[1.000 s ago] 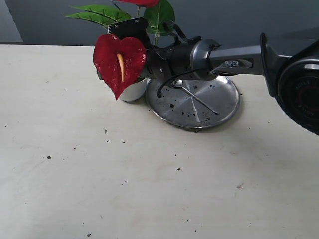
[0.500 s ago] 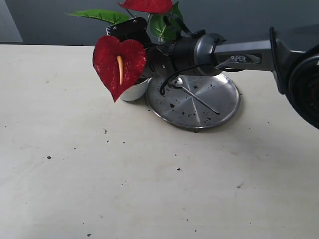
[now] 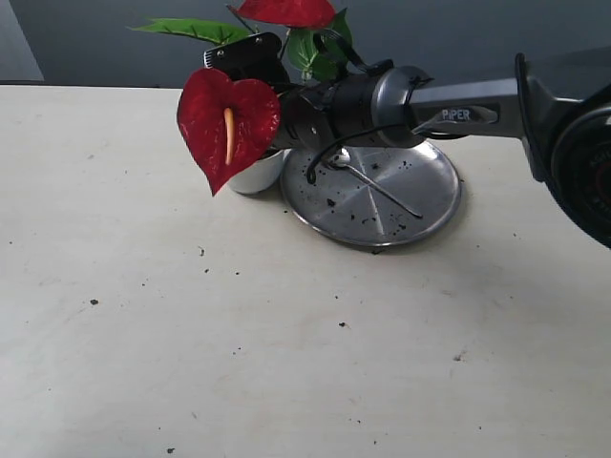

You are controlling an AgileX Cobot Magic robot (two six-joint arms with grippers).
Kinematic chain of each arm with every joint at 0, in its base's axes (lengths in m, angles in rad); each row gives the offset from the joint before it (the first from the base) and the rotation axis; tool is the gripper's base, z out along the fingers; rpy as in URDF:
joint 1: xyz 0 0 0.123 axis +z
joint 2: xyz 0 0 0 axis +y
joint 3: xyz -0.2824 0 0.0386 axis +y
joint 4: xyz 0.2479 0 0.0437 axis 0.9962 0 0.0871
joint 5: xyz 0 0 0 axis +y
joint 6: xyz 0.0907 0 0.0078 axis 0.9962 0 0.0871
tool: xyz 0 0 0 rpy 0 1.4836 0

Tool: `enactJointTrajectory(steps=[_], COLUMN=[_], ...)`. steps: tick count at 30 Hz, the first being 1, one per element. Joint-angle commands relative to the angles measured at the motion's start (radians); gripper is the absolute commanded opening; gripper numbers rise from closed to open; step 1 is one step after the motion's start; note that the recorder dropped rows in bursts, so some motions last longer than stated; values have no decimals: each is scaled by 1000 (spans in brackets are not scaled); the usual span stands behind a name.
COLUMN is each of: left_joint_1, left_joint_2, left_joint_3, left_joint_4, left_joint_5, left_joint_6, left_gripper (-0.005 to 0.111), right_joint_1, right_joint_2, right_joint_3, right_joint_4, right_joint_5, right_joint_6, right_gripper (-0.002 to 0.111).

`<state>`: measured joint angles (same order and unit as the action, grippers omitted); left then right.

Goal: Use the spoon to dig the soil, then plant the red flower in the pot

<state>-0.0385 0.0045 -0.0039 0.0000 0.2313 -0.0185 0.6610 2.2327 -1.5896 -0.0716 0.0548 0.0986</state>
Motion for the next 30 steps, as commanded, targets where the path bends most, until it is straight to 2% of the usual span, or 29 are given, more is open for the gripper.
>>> enactJointTrajectory(steps=[1,11,18,25,30], left_joint_1=[-5,-5,-5,-5,-5], left_joint_2=[-5,-5,-5,-5,-5], left_joint_3=[4,4,4,4,4], left_joint_4=[-7,-7,-7,-7,-7], left_joint_5=[0,0,0,0,0], left_joint_6=[0,0,0,0,0], left_gripper=[1,1,1,1,1], right_joint_1=[-4,-4,-3,-3,-3], right_joint_2=[-7,-7,-5,-5,-7], right_joint_3=[8,6,-124,-131,-131], right_joint_4=[-9,-9,-35,-35,-35], right_joint_5=[-31,-55,103,115,191], right_joint_6=[3,3,-1,-8,-19], right_gripper=[50,47,47,47,47])
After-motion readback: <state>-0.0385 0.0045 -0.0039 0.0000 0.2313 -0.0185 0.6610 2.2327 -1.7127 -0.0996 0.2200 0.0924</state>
